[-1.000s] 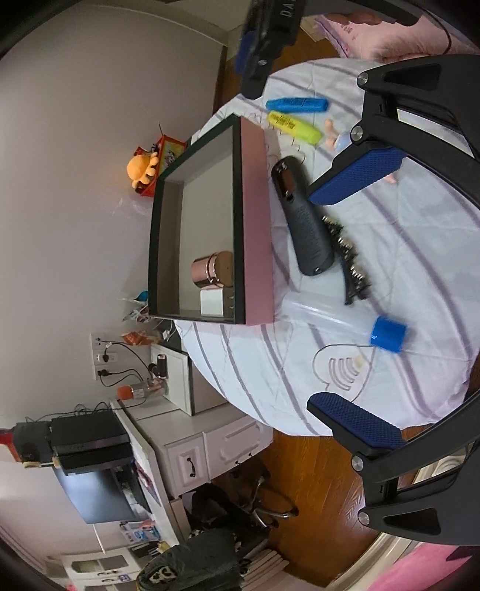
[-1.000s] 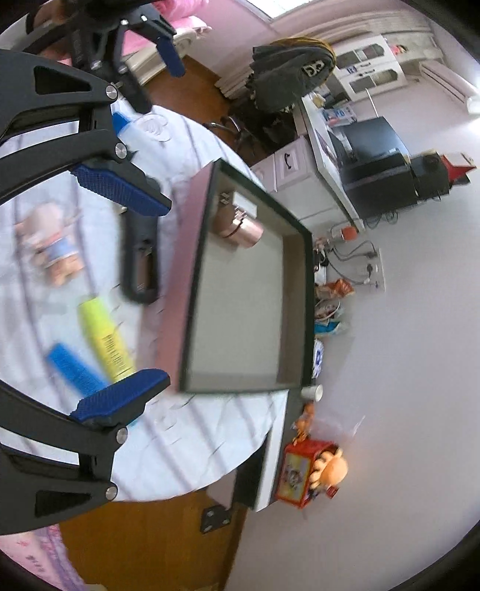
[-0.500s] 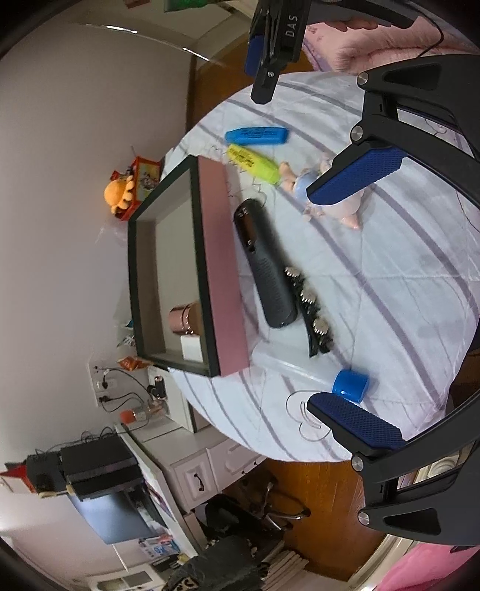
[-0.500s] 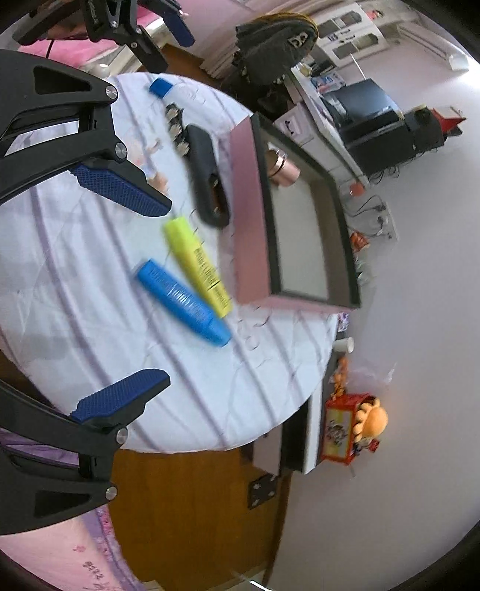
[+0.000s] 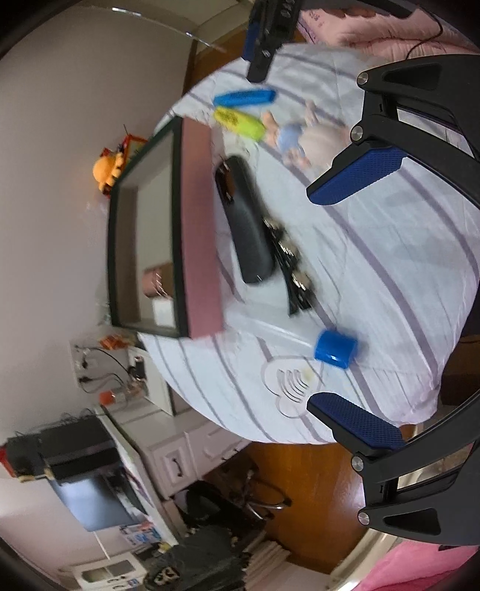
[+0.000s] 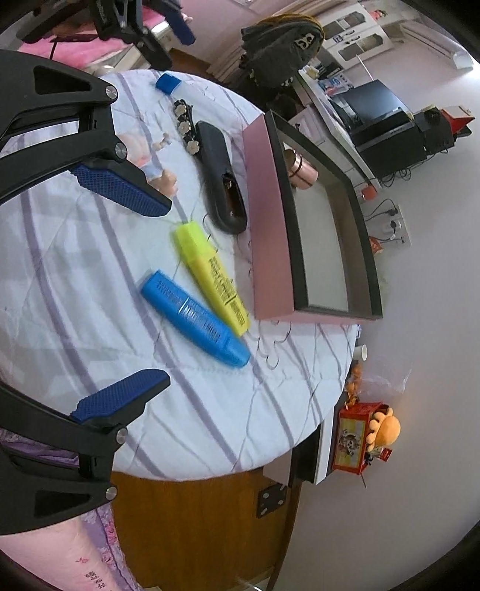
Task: Organize rigid objects
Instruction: 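Reach the left gripper to the clear tube's blue cap and grasp it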
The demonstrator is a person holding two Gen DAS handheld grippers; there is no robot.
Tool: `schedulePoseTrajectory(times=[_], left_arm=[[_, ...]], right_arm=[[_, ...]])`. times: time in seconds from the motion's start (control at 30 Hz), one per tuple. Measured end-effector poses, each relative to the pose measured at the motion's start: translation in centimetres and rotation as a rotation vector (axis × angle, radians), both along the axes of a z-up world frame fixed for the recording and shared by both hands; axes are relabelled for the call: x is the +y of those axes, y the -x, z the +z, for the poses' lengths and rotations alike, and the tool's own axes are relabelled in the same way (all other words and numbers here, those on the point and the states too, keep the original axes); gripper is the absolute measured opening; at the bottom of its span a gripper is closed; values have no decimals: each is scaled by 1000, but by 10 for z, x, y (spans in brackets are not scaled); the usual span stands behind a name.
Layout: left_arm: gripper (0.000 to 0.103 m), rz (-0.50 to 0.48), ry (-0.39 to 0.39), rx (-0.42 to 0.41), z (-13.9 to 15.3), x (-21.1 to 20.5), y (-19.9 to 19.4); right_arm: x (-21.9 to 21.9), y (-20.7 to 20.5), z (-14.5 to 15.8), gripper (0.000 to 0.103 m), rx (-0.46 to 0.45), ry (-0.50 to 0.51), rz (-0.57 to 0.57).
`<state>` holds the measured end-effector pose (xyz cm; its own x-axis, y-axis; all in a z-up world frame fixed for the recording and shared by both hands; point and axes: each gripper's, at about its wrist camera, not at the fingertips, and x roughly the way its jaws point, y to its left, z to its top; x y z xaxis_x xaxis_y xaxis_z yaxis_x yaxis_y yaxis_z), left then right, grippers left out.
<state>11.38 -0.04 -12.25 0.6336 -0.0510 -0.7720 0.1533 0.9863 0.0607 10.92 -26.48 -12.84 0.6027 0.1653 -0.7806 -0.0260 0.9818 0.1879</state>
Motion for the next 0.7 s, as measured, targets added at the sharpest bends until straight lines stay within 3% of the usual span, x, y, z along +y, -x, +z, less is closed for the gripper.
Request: schedulePoseTrajectory(times=[0.37,0.5,0.6,0.67,0.7], left_arm=[[100,34,12,74,-38,31,-15],[69,39,61,141,-52,41,-22],[69,25,62,143,-57,41,-19],[62,19,69,140,-56,41,-19],[53,17,83,139,-56,42,-19]], right_arm=[[26,-15,-7,86,26,11,45],[29,-19,-10,86,35,14,43],[32,-22,-9,86,35,18,43],[34,-23,-7,86,31,21,45],[35,-23,-6,86,30,23,47]])
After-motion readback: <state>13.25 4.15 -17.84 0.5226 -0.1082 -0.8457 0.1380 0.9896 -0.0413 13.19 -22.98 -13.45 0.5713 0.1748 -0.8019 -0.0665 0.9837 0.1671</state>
